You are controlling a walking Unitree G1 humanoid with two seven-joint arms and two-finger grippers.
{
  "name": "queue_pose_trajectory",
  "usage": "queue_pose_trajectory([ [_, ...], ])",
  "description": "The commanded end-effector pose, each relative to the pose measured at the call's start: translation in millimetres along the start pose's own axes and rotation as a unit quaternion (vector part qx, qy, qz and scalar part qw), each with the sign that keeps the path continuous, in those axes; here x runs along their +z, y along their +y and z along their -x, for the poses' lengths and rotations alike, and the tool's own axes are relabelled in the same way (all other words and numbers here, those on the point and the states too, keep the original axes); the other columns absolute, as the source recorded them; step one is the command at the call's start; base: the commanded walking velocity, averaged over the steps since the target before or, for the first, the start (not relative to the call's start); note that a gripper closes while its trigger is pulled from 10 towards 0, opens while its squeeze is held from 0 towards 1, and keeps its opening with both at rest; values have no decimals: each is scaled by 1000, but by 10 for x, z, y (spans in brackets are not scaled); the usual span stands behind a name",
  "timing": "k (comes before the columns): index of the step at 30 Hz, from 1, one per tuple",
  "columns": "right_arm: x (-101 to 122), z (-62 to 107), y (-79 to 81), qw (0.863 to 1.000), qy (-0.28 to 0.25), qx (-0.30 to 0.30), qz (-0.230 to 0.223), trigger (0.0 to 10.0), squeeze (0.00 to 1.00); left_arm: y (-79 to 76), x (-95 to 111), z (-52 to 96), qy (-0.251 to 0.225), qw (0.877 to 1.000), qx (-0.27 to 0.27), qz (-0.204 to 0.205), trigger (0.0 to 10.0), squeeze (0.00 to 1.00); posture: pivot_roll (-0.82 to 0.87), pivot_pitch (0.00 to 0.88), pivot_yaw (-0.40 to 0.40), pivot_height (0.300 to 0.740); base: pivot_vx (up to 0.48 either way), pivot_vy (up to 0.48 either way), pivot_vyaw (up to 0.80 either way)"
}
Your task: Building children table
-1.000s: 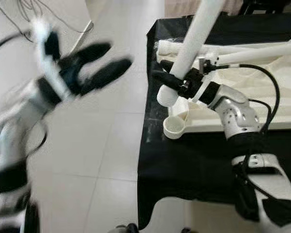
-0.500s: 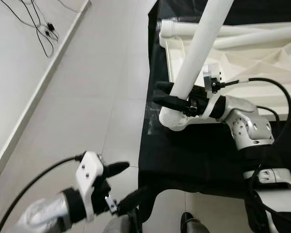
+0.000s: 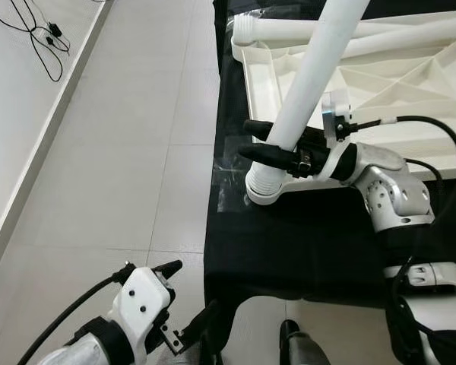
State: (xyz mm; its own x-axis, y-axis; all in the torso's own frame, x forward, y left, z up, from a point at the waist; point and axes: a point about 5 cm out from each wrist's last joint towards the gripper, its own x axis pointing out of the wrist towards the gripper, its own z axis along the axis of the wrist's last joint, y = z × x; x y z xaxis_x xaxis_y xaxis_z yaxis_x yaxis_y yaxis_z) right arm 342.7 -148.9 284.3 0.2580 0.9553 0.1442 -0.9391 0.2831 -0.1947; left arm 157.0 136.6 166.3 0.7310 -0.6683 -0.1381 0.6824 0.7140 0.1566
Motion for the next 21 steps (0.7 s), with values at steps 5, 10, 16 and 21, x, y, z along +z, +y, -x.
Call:
queue_pose_trajectory([
  [5, -185, 83, 88, 999, 40, 7, -22, 10000, 0, -60, -17, 18, -4, 1000, 12, -6, 10000, 0, 48, 440, 114, 740, 0, 0, 0],
  [10, -259, -53, 295, 992, 99, 64, 43, 10000, 0, -79, -20, 20, -5, 1000, 17, -11, 10000, 0, 52, 441, 115, 740, 0, 0, 0],
  [16, -258, -176, 421, 984, 127, 99, 79, 10000, 0, -94, -26, 18, -7, 1000, 20, -13, 10000, 0, 49, 444, 108, 740, 0, 0, 0],
  [21, -250, -207, 437, 979, 145, 110, 95, 10000, 0, -98, -29, 10, -10, 1000, 21, -13, 10000, 0, 47, 448, 105, 740, 0, 0, 0],
])
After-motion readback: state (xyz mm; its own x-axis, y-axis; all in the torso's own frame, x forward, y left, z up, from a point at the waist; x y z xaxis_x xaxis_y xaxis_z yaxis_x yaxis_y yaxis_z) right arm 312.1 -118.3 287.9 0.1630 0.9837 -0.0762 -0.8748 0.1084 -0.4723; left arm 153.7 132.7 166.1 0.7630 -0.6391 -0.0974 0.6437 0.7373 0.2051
